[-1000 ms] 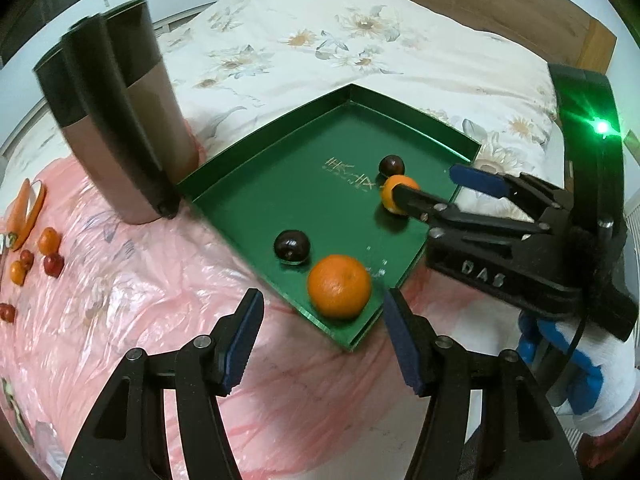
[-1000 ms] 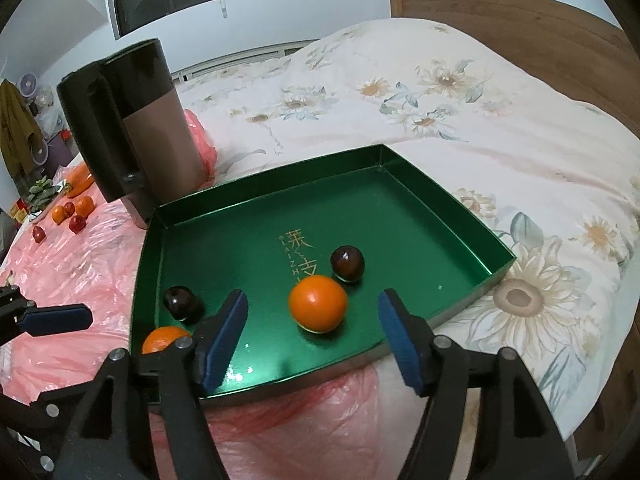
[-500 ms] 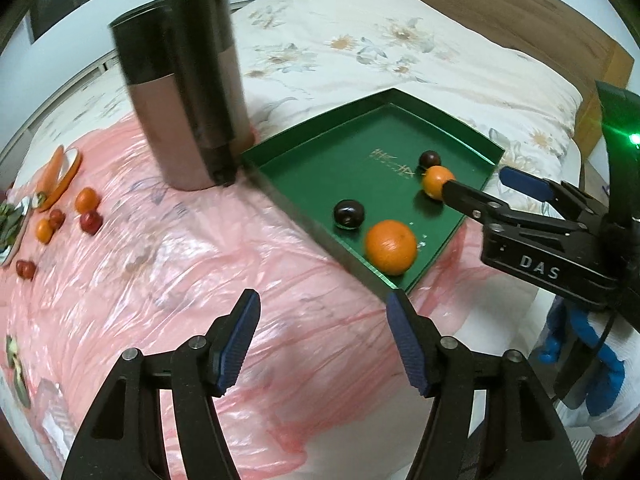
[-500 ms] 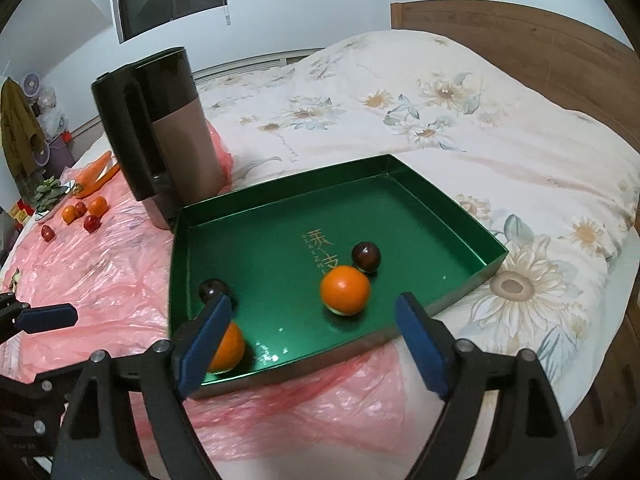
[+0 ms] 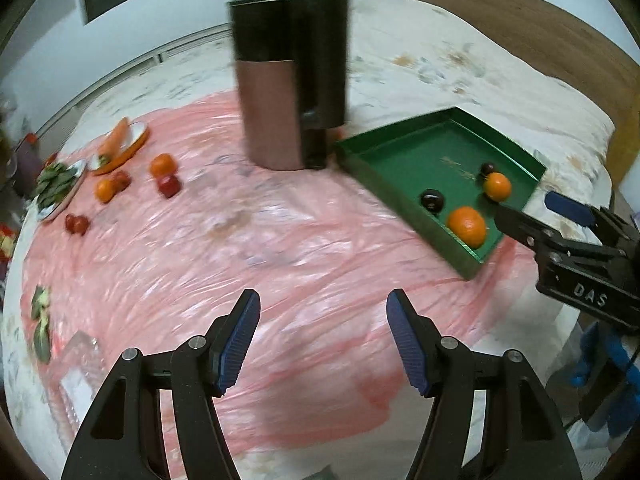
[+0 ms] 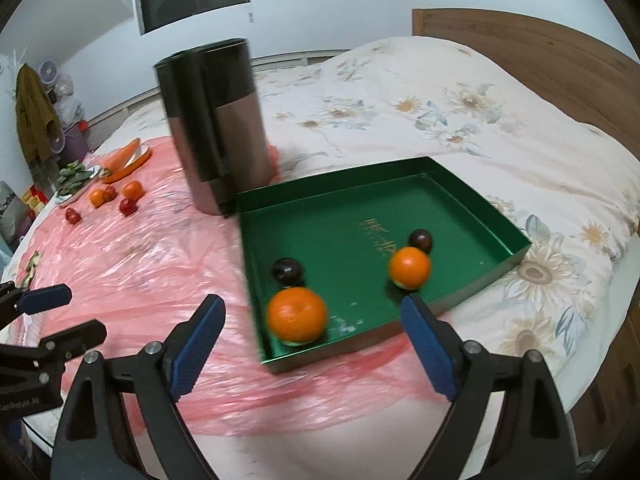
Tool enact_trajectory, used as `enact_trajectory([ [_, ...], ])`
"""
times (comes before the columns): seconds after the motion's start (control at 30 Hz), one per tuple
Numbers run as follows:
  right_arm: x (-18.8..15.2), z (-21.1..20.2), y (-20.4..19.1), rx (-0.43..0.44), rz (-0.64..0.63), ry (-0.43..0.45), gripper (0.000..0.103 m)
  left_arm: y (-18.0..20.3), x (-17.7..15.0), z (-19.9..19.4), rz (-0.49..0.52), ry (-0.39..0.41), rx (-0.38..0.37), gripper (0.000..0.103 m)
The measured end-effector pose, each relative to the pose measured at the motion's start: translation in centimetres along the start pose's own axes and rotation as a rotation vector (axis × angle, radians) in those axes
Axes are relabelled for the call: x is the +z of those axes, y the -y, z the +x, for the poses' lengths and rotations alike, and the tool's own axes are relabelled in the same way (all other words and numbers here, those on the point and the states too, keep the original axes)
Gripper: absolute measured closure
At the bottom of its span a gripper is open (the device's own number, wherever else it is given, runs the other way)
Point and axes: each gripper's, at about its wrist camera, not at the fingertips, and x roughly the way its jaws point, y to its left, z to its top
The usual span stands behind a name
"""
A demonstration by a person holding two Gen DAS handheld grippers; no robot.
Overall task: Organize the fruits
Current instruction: 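Move both open tools away from the box toward the fruit on the sheet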
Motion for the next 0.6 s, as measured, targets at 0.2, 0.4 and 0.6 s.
enact_trajectory([
  [0.2, -0.5, -0.8, -2.6, 0.006, -0.029, -0.004, 0.0, -2.6, -1.6, -1.2, -0.024, 0.02, 0.044, 0.043],
  [0.4, -1.0, -1.8, -5.4, 0.016, -0.053, 0.0, 0.0, -5.2, -3.1, -2.2, -0.064, 0.029, 0.068, 0.043],
  [0.6, -1.6, -2.7, -8.2, 0.03, -0.075, 0.004, 0.0, -7.6, -4.4, -3.7, -0.101, 0.06, 0.104, 0.043],
])
